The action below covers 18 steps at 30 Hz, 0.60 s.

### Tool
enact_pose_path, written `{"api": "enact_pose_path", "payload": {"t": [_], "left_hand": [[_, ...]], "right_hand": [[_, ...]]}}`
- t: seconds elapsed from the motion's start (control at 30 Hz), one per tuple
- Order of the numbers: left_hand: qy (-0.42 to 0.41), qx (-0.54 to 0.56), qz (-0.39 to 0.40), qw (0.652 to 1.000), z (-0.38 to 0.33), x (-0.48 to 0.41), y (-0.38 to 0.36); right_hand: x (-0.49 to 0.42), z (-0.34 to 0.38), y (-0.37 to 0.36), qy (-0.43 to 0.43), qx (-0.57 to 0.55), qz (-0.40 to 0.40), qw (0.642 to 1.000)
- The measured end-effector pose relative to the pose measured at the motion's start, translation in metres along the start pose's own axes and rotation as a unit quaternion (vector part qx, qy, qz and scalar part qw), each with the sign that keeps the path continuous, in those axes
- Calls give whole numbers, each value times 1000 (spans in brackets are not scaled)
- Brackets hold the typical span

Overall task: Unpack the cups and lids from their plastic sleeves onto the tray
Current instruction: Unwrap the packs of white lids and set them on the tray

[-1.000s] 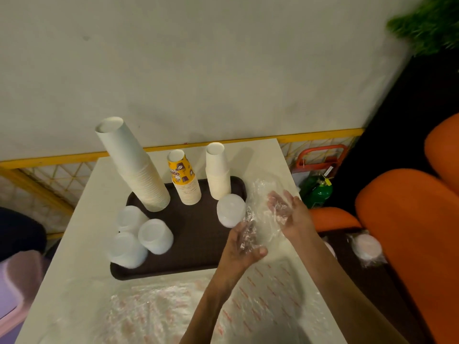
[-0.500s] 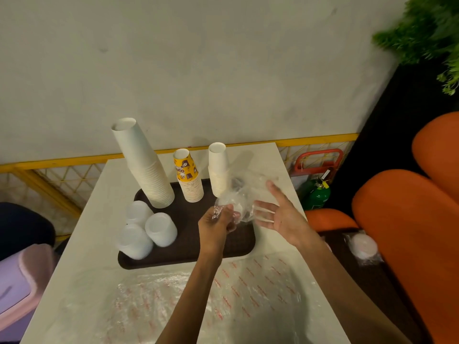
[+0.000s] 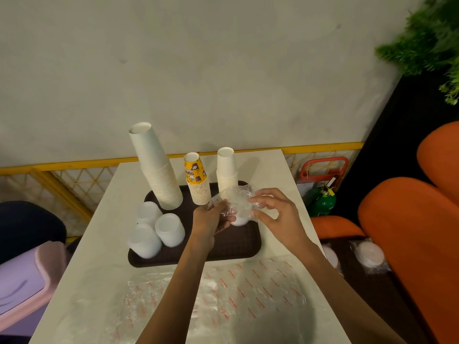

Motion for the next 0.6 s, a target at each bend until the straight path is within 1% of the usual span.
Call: {"api": "enact_pose_path", "payload": {"t": [0.17,0.23,0.3,0.4,0.43,0.47,0.6], "left_hand": [[11,-29,-4,1000,-3,0,11],[5,-40,0,999,-3,4,17],[-31,-45,-24,998,-5,9,27],[-126,23,-115,985,-15,18,50],[-159,42,-130,978,-20,22,54],[-182,50,-121,975,-23,24,53],[-243,6,-15,970,-31,34,26]], "right_hand": [[-10,3,4,12,-8,-27,1000],[-13,1,8,-5,-13,-40,999],[-16,-3,11,-46,-53,-40,997],[-20,-4,9,-98,-173,-35,979],[-21,-4,9,-112,-208,-42,971],[-22,-5,10,-125,-235,-55,962],[-23,-13,15,-161,-276,-128,939]]}}
Point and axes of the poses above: each hand's wrist, its own x-axis away from the middle knuckle, its own y-axis out of the back of the hand, z = x × y, the point moved 9 cm from there along -x, towards the middle knuckle, and after that the axes turned 14 degrees about y, right-handed, at the moved point
